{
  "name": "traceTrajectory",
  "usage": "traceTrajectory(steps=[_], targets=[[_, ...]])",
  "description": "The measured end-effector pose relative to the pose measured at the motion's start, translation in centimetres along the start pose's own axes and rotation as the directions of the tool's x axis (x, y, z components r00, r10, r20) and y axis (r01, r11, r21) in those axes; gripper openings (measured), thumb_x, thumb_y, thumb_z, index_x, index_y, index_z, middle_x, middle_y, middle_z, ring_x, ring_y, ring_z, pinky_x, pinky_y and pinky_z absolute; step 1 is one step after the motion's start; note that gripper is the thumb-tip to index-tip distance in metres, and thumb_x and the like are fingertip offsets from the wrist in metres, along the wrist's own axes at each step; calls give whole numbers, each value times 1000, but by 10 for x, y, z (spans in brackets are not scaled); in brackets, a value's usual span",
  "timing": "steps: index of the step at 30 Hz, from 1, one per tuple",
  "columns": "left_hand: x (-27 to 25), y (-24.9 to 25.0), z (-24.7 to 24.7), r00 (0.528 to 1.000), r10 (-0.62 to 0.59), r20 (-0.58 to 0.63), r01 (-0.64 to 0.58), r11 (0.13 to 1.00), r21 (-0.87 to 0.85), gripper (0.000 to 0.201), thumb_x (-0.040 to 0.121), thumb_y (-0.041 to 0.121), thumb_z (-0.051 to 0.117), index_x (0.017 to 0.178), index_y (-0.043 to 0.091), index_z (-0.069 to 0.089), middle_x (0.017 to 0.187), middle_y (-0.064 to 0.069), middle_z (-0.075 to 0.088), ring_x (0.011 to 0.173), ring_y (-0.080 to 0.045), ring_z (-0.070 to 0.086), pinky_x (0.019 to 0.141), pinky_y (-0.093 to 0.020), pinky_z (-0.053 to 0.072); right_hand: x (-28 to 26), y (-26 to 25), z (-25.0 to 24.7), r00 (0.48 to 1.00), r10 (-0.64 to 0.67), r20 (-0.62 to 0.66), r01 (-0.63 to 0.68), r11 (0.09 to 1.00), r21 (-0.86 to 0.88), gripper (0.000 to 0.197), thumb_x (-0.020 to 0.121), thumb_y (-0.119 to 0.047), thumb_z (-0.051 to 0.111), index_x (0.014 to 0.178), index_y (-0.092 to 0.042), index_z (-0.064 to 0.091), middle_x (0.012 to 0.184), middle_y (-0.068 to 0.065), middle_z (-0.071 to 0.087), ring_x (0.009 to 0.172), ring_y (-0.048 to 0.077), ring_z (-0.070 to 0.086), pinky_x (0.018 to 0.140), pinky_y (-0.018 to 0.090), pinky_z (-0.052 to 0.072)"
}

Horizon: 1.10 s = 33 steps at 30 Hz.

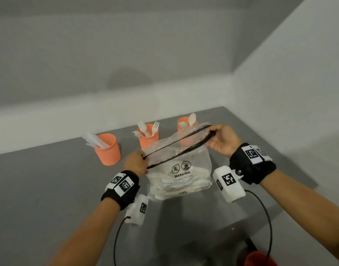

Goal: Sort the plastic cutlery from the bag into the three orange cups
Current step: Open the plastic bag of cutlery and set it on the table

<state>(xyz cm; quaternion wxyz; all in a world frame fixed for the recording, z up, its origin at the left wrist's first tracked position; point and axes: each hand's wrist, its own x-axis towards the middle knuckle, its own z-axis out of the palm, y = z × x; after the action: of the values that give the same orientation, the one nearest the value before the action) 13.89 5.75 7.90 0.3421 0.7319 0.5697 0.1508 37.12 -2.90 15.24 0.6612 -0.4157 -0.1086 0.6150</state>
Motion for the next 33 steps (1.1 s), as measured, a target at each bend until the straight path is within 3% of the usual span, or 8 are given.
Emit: traceTrajectory(steps=[3, 9, 11, 15, 20, 25, 30, 33], targets=[[0, 11, -10, 984, -179, -4, 112, 634, -765, 22, 93, -7, 36, 88, 4, 54, 82, -12, 60, 63, -16, 59, 45, -18, 51, -10, 9, -11, 998, 48, 49, -27, 932, -361, 33, 88, -3, 28, 71, -12, 55, 38, -6, 45, 31, 7, 45, 36, 13, 42], [-1, 43, -21, 974, -108, 200, 206, 49, -977, 30, 96, 0, 35, 78, 10, 56, 51, 1, 66, 57, -8, 63, 57, -21, 52, -14, 39, -33, 928, 333, 165, 22, 393, -919, 26, 82, -16, 61, 61, -10, 47, 46, -3, 46, 39, 6, 41, 40, 16, 32], [6, 38, -15, 964, -148, 222, 238, 99, -966, 25, 95, 5, 41, 72, 12, 52, 48, 2, 59, 43, -6, 55, 49, -18, 47, -14, 30, -30, 950, 297, 98, -68, 503, -861, 32, 91, -9, 52, 59, -11, 50, 41, -9, 47, 33, 2, 40, 34, 13, 33], [-3, 20, -7, 997, -1, 72, 35, 881, -471, 8, 89, 20, 60, 85, 14, 62, 75, -2, 60, 68, -13, 57, 63, -22, 44, -8, 1, -37, 985, 144, 94, -106, 938, -330, 8, 78, -4, 68, 82, -1, 61, 74, 9, 67, 58, 19, 70, 55, 33, 59], [-36, 10, 13, 904, 142, 404, -12, 952, -307, 24, 91, 32, 55, 73, 19, 64, 53, 14, 63, 55, -1, 59, 52, -4, 42, 7, 13, -27, 997, 68, -36, -71, 993, -99, 6, 82, -3, 51, 83, 0, 56, 59, 12, 66, 55, 23, 69, 51, 36, 58], [-15, -12, 10, 901, -114, 419, 420, 471, -776, 19, 95, 25, 48, 90, 9, 57, 89, -10, 61, 71, -16, 59, 49, -22, 56, 7, 19, -37, 975, 221, 4, -216, 953, -212, 9, 77, -10, 57, 68, -8, 55, 43, -2, 48, 24, 4, 37, 25, 14, 31], [-10, -7, 14, 886, -106, 452, 459, 54, -887, 23, 96, 14, 41, 87, 1, 58, 71, -14, 71, 65, -24, 71, 49, -36, 58, -13, 49, -51, 936, 338, 94, 24, 207, -978, 14, 90, -22, 58, 80, -13, 60, 39, -13, 49, 33, -1, 40, 39, 12, 32], [-15, 3, 25, 884, -123, 450, 445, -66, -893, 33, 94, 11, 42, 72, -1, 64, 65, -11, 66, 49, -17, 64, 42, -24, 54, -6, 53, -65, 920, 379, 95, -51, 355, -933, 21, 89, -28, 57, 73, -17, 67, 39, -13, 40, 32, 1, 33, 34, 11, 25]])
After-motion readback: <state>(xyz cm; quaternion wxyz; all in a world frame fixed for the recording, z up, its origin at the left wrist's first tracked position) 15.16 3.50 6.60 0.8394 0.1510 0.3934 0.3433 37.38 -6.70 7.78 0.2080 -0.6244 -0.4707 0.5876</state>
